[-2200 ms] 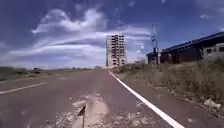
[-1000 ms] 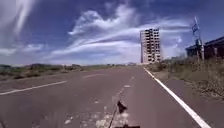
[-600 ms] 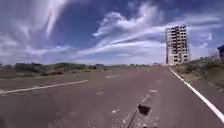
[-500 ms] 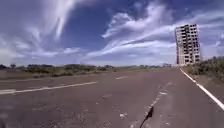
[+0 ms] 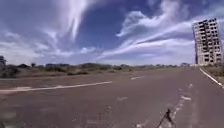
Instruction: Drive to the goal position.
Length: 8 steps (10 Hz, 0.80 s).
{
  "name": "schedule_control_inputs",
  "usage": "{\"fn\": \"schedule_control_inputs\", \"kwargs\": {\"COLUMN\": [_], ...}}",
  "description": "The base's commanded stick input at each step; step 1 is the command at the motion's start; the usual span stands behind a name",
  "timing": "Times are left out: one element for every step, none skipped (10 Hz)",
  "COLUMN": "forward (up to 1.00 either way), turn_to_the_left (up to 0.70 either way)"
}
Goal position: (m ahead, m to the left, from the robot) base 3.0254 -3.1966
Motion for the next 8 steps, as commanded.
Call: {"fn": "schedule_control_inputs", "kwargs": {"forward": [0.0,0.0,0.0,0.0,0.0,0.0,0.0,0.0], "turn_to_the_left": [1.0,1.0,1.0,1.0,1.0,1.0,1.0,1.0]}}
